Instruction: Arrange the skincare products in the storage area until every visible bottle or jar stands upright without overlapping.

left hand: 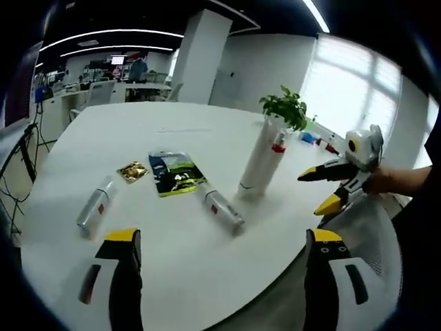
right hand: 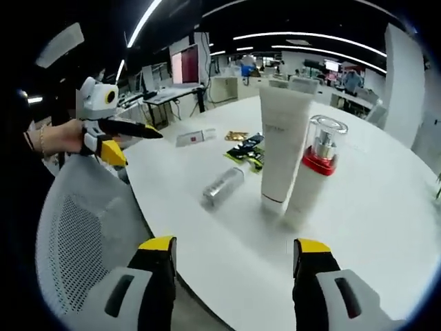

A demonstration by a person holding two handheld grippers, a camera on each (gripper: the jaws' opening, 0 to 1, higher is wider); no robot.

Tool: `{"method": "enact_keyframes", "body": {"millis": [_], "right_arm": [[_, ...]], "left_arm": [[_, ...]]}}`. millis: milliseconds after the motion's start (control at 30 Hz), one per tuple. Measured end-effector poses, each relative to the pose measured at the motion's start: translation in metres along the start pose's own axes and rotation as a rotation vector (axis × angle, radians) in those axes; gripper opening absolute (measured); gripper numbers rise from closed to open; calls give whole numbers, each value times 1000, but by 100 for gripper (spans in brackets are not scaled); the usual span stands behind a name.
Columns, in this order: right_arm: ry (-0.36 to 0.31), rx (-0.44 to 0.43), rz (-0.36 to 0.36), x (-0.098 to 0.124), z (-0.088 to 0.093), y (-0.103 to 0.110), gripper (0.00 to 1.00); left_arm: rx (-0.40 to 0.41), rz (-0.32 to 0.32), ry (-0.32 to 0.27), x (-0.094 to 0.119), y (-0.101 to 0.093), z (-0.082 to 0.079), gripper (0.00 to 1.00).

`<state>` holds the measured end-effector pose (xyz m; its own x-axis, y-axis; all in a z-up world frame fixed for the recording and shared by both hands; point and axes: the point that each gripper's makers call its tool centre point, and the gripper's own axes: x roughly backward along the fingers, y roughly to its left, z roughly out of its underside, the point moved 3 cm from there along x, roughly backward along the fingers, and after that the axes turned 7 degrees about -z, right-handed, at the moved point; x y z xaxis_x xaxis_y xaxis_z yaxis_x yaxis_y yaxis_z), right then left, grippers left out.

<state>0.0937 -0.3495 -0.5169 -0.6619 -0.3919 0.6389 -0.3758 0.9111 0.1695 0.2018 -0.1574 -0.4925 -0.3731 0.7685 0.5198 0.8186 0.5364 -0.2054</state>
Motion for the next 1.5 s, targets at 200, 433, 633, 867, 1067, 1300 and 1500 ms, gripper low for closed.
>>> {"method": "enact_keyframes", "body": {"millis": [200, 433, 633, 867, 1067, 1300, 1500], "right_arm": [[47, 23, -56, -26, -9, 16, 71], [69, 33, -81, -54, -23, 30, 68], [70, 7, -43, -80, -34, 30, 62], [86, -54, 16, -113, -41, 21, 59], [99, -93, 87, -136, -47, 12, 51], [111, -117, 159, -153, -50, 5, 46], [157, -85, 205, -166, -46, -4, 39]], "left_arm": [[16, 1, -30, 1, 5, -3, 89], [-17, 29, -24, -1, -2, -3, 89], [-29, 49, -30, -1, -6, -2, 88], [-74, 90, -15, -2, -14, 3, 88], [-131, 126, 1, -2, -23, 7, 87], [-153, 166, -5, -2, -28, 7, 87], [-171, 195, -2, -2, -34, 8, 87]]}}
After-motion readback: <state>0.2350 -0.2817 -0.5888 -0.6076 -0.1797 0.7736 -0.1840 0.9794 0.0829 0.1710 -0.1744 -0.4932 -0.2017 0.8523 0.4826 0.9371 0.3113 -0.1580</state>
